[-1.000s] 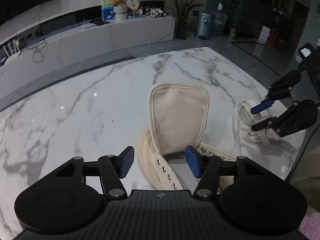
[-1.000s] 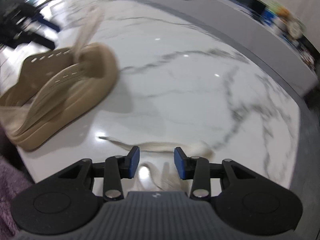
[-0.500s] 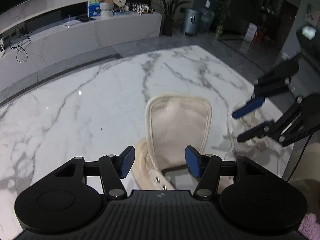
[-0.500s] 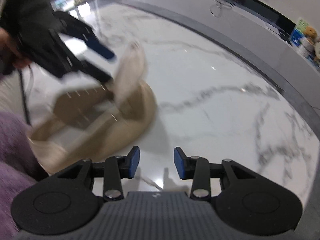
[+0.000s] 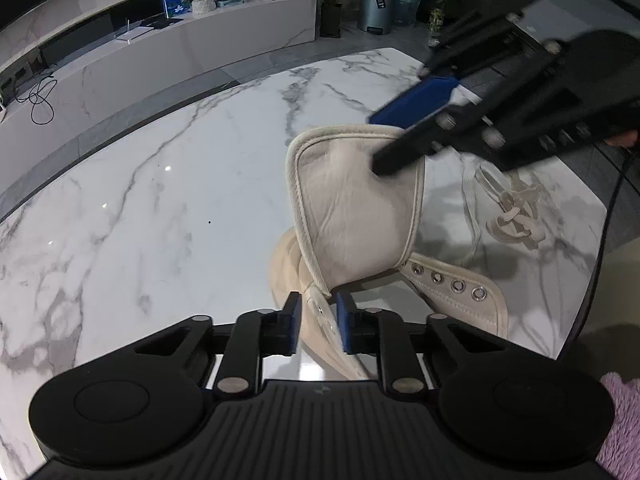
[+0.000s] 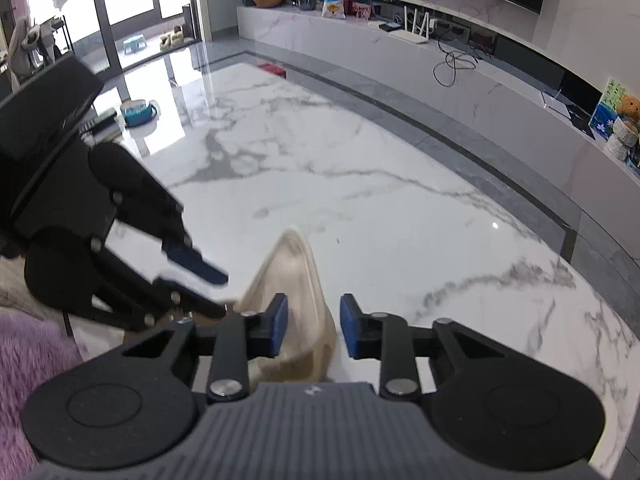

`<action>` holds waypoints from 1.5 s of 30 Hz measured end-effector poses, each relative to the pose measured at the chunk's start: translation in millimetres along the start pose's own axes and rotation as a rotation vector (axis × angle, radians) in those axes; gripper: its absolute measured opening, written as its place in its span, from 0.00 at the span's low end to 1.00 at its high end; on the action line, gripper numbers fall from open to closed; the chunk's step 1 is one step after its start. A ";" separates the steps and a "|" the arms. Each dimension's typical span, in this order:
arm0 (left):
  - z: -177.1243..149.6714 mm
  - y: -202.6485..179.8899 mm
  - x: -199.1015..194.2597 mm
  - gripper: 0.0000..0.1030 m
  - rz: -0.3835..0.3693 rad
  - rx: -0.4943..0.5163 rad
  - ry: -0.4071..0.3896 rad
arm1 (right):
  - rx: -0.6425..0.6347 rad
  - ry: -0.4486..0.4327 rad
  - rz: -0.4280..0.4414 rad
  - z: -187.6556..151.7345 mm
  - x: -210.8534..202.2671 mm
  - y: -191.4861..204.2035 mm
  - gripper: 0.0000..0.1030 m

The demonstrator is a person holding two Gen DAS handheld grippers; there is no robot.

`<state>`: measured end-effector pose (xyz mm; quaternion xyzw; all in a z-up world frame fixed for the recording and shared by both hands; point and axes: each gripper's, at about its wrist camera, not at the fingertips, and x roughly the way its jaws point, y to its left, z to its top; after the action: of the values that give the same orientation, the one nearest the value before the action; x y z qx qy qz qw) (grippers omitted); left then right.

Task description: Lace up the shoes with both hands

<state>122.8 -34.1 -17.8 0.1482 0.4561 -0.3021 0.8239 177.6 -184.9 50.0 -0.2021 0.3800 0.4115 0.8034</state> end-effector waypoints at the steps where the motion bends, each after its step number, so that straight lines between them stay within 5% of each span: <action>1: -0.7 0.7 -0.2 0.15 0.002 -0.001 0.000 | -0.006 -0.004 0.008 1.2 0.3 1.3 0.16; 7: -5.0 13.2 -1.6 0.15 -0.034 -0.062 -0.016 | -0.056 -0.014 0.063 1.4 -4.4 13.3 0.05; 20: -7.5 12.1 -22.8 0.16 -0.022 -0.088 -0.047 | -0.212 0.115 0.176 -37.0 3.5 70.3 0.04; 25: -6.6 12.8 -29.4 0.26 -0.043 -0.120 -0.070 | -0.278 0.167 0.178 -49.0 20.3 86.1 0.04; 30: -8.9 -1.7 -17.1 0.41 -0.028 -0.066 -0.019 | -0.329 0.219 0.170 -55.8 34.5 94.9 0.04; 39: -21.7 -15.5 9.9 0.40 0.025 -0.016 0.067 | -0.341 0.233 0.151 -60.5 39.2 97.0 0.06; 45: -26.1 -23.1 15.8 0.38 0.046 0.017 0.098 | -0.290 0.170 0.136 -58.1 10.8 85.4 0.07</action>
<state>97.2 -44.1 -44.5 0.1803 0.4896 -0.2792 0.8061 86.2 -167.0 4.0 -0.3236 0.3959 0.4968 0.7013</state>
